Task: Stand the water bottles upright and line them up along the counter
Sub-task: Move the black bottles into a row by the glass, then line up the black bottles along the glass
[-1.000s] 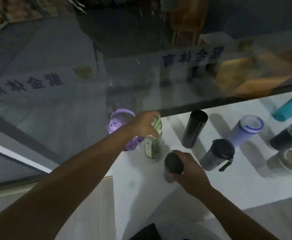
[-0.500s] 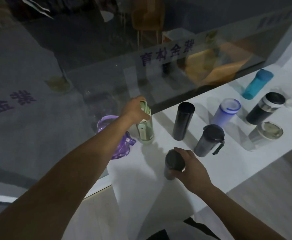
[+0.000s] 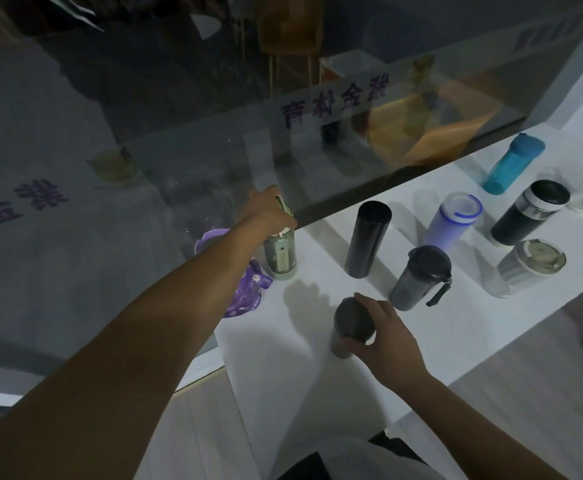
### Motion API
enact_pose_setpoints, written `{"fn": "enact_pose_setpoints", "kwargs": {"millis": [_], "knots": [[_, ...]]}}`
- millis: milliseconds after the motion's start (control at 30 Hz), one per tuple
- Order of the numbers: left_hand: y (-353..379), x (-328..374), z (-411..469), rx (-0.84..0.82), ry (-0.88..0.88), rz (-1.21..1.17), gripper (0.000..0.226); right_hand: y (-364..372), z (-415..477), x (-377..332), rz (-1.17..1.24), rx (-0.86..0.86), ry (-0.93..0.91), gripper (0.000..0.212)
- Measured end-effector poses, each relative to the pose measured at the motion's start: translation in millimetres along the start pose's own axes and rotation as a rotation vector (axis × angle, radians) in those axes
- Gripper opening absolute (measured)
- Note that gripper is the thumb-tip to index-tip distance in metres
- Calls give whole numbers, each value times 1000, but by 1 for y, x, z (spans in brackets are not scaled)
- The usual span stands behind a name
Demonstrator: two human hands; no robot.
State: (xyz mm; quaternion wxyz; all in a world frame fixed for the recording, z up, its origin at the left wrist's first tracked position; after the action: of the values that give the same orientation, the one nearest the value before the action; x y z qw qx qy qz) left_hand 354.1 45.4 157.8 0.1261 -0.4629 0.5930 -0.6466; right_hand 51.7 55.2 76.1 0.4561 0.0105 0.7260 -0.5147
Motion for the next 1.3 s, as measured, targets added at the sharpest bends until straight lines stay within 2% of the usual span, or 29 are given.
{"fn": "enact_pose_setpoints", "kwargs": {"millis": [467,767,933,1033,1100,1200,1300], "knots": [[-4,-3,4,-29,-77,-88,59,1,2,2,-2,2,-16,78],[13,-3,7,-42,-62,-53,89,-1,8,-2,-57,2,-14,77],[7,-9,0,-52,-53,-180,96,-1,8,-3,-73,-49,-45,84],[4,-12,-26,60,-14,-257,86,-6,9,-4,-71,-77,-41,91],[6,-13,-57,213,49,-308,76,-14,9,-8,-34,-78,-49,87],[22,-16,-105,439,180,-446,59,-33,16,-16,19,-21,-96,69],[44,-16,-143,450,260,-549,44,-56,37,-22,109,80,-150,52]]}}
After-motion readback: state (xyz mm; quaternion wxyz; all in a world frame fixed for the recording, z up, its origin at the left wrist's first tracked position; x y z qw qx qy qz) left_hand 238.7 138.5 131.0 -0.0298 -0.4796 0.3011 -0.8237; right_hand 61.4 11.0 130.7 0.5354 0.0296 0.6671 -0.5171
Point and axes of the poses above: each hand's wrist, its own z-axis towards the middle knuckle, its own y-axis out of the palm, x = y × z, the point moved 1 cm from there along z, towards the middle knuckle, and after that the axes turned 3 degrees about x, right-handed, at the moved point
